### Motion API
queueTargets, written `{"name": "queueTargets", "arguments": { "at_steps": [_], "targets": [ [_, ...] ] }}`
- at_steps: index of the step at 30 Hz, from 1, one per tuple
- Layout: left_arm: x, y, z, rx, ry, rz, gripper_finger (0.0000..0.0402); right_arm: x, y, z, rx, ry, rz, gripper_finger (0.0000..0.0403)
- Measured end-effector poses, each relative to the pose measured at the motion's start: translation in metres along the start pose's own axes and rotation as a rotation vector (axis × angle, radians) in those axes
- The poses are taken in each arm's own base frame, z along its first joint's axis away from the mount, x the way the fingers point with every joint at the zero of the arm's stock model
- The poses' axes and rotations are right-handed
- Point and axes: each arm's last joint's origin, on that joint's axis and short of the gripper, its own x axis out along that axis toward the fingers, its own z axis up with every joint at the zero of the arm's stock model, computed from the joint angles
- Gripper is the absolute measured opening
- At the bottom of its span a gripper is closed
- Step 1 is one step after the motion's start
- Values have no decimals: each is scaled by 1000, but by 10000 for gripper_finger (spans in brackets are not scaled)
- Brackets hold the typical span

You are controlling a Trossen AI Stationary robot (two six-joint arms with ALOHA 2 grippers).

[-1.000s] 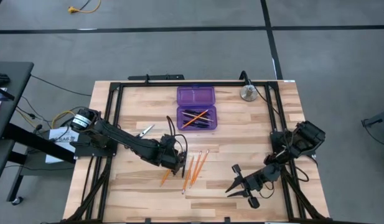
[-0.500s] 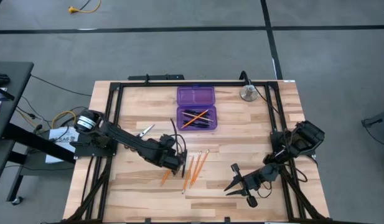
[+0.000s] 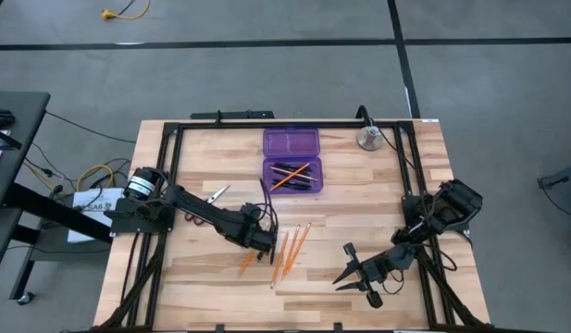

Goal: Pick & place school supplies into a supply box
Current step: Put the black pen into the the purple supply box

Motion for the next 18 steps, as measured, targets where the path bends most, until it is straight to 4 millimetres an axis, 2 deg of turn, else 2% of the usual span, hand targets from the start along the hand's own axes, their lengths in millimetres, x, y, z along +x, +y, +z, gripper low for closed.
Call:
{"name": "queueTargets", "arguments": {
  "at_steps": [9,18],
  "targets": [
    [0,0,-1,-3,33,-7,97,0,0,0,1,2,0,72],
    [21,-6,-5,-1,94,46,97,0,0,0,15,4,1,72]
  ]
}}
